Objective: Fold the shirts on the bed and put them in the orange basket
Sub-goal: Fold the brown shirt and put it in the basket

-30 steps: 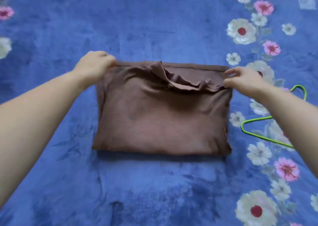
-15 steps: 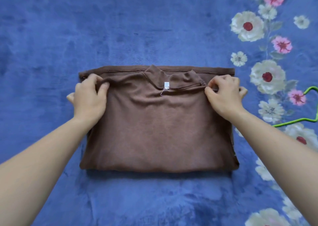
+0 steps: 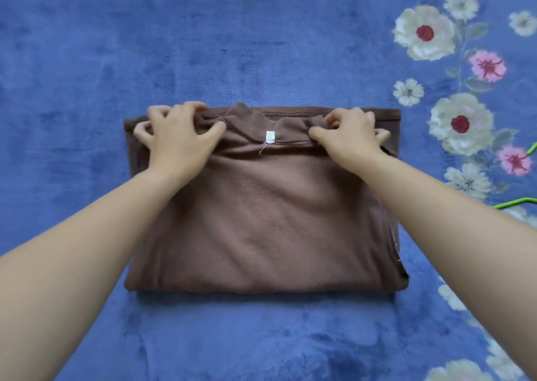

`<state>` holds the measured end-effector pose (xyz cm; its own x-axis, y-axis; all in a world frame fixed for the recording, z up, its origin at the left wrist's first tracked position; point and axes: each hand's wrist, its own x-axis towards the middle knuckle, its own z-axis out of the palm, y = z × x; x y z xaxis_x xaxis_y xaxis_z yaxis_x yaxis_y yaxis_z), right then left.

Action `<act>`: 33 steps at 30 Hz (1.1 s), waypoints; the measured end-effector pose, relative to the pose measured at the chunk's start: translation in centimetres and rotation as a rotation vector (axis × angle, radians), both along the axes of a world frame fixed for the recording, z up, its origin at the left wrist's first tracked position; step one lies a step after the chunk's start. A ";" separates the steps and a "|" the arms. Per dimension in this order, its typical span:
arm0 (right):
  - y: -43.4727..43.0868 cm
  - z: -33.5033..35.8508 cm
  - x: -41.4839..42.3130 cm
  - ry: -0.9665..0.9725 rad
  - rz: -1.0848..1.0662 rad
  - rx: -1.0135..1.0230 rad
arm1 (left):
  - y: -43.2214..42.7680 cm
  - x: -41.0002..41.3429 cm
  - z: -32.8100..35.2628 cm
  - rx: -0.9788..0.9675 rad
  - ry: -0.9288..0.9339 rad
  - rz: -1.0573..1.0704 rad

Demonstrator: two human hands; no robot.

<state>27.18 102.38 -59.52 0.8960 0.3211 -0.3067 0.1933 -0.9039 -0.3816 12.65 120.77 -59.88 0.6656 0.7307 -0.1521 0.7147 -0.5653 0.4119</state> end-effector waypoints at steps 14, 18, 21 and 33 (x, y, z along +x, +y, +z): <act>-7.7 -3.8 -8.1 -0.396 0.723 -0.125 | -5.7 -10.6 -3.9 0.224 0.136 -0.296; -13.1 -3.5 -8.6 -0.415 0.493 -0.163 | -4.9 -14.2 -3.6 0.152 0.154 -0.043; -14.9 -1.6 -10.9 -0.289 0.033 0.042 | -6.5 -15.3 -1.5 -0.076 -0.056 0.358; -16.1 2.0 -12.8 0.569 -0.756 0.716 | -8.2 -19.2 2.5 -0.869 -0.733 1.056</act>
<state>14.37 86.28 -57.53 0.7249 0.0295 -0.6882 -0.6590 -0.2615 -0.7053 -6.52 112.57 -57.42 0.0386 0.7624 -0.6459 0.1226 0.6379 0.7603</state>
